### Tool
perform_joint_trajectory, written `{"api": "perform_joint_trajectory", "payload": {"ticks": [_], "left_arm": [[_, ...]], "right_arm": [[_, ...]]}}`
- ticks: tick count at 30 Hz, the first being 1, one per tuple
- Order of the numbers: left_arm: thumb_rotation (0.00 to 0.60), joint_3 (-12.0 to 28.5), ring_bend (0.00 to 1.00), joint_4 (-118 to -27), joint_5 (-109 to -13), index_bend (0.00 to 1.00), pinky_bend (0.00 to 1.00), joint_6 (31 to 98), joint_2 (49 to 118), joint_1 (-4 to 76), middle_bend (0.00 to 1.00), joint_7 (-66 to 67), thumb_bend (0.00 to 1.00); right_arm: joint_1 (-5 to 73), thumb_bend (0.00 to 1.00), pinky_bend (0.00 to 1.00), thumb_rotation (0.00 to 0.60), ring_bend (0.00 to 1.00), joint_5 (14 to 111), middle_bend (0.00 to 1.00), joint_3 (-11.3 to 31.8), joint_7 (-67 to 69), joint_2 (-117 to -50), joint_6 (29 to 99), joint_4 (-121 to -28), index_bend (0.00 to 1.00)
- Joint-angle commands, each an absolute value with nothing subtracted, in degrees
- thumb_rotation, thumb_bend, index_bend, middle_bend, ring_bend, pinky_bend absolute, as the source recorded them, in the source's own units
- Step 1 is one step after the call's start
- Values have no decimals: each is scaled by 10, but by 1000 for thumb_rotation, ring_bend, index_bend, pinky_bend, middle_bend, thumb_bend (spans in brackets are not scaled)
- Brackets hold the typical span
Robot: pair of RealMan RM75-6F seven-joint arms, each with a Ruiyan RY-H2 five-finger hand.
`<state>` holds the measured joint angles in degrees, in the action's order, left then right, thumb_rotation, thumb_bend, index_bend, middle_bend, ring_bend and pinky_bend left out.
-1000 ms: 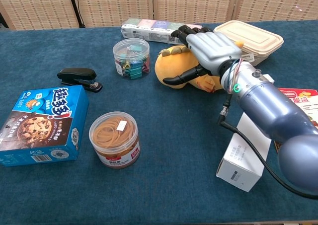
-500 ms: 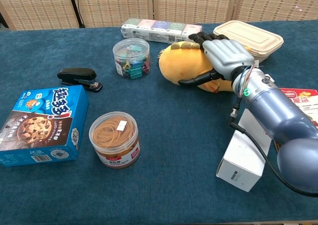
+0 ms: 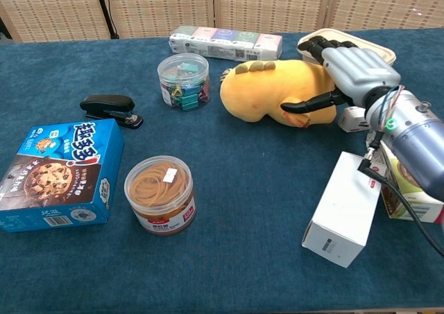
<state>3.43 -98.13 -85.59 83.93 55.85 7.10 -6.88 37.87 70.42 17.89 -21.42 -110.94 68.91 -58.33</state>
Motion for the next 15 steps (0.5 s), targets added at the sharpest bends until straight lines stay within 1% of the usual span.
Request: {"api": "perform_joint_trajectory", "payload": {"ticks": [1,9,12,15], "left_arm": [[600,35,0,-981,-855,0,0,840,558,70,0,-69,0],[600,35,0,-982,-858,0,0,842,556,69,0,-74,0],[600,35,0,-981,-858,0,0,844,555,68,0,-79,0],[600,35,0,-980,-859,0,0,845,553,67,0,-84,0]], "right_arm": [[368,0,0,239,0,700,0,181,-216,-1094,699,-604,0],[364,0,0,239,0,726,0,166,-233,-1061,717,-715,0],[374,0,0,237,0,731,0,160,-248,-1071,709,-733,0],[388,0,0,234,0,731,0,159,-259,-1094,700,-724,0]]}}
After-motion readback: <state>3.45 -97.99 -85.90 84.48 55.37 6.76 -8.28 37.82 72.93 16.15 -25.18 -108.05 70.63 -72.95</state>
